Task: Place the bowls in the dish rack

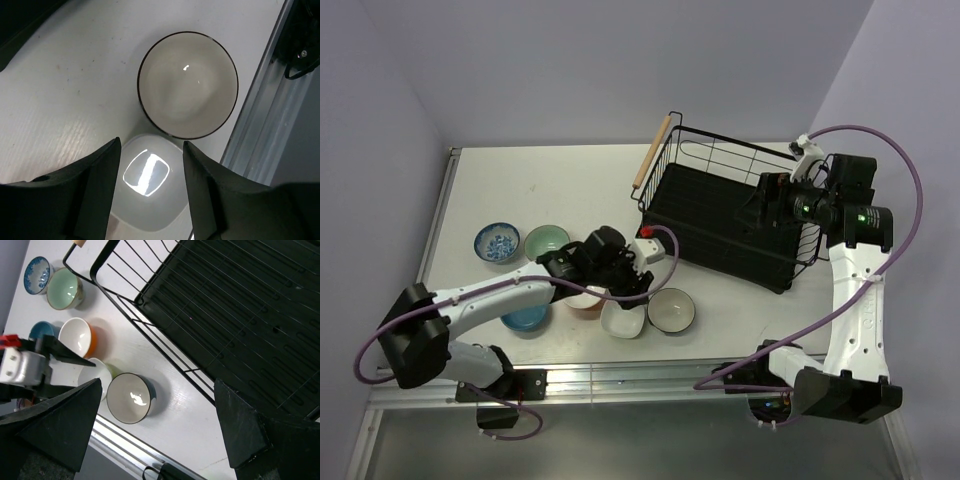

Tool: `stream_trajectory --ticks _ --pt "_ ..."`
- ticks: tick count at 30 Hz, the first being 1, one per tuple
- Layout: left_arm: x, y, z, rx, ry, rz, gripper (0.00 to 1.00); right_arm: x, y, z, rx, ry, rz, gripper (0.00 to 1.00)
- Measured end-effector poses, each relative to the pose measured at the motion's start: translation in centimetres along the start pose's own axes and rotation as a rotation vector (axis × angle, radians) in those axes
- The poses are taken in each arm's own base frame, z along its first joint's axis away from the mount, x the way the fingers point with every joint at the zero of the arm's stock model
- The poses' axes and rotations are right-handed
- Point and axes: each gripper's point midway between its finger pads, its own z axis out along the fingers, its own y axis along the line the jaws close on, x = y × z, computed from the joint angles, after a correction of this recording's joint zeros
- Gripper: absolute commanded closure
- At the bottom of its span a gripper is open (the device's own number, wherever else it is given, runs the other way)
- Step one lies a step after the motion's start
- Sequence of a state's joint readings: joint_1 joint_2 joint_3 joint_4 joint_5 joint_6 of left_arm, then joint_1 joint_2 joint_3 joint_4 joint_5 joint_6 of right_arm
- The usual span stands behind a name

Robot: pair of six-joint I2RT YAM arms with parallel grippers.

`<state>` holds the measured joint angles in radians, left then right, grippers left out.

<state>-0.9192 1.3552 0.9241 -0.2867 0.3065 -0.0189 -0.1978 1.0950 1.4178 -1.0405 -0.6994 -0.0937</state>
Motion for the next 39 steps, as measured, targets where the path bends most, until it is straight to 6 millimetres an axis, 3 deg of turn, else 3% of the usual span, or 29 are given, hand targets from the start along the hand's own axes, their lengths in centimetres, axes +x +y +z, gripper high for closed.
stream_trajectory --ticks 9,26,30,34,36,39 --pt "2.1 -1.4 4.9 -0.008 0.069 0.03 0.46 -0.5 0.0 -0.1 0.003 -0.007 0.005 0.0" --pt "4.2 -0.2 9.7 -0.064 0.165 0.01 0.53 -0.6 -0.2 0.0 0.004 -0.002 0.021 0.0" --pt "4.1 -0.3 10.2 -0.066 0.169 0.01 0.7 -0.6 -0.2 0.1 0.005 -0.001 0.023 0.0" --pt "3.9 -0.6 10.3 -0.055 0.17 0.013 0.93 -0.6 -0.3 0.1 0.01 -0.001 0.022 0.0" --pt "4.2 -1.0 10.2 -0.048 0.186 0.013 1.0 -0.6 -0.4 0.1 0.012 -0.002 0.021 0.0" --pt "4.5 -1.3 9.9 -0.04 0.201 0.012 1.0 -0.6 -0.4 0.1 0.014 -0.002 0.021 0.0"
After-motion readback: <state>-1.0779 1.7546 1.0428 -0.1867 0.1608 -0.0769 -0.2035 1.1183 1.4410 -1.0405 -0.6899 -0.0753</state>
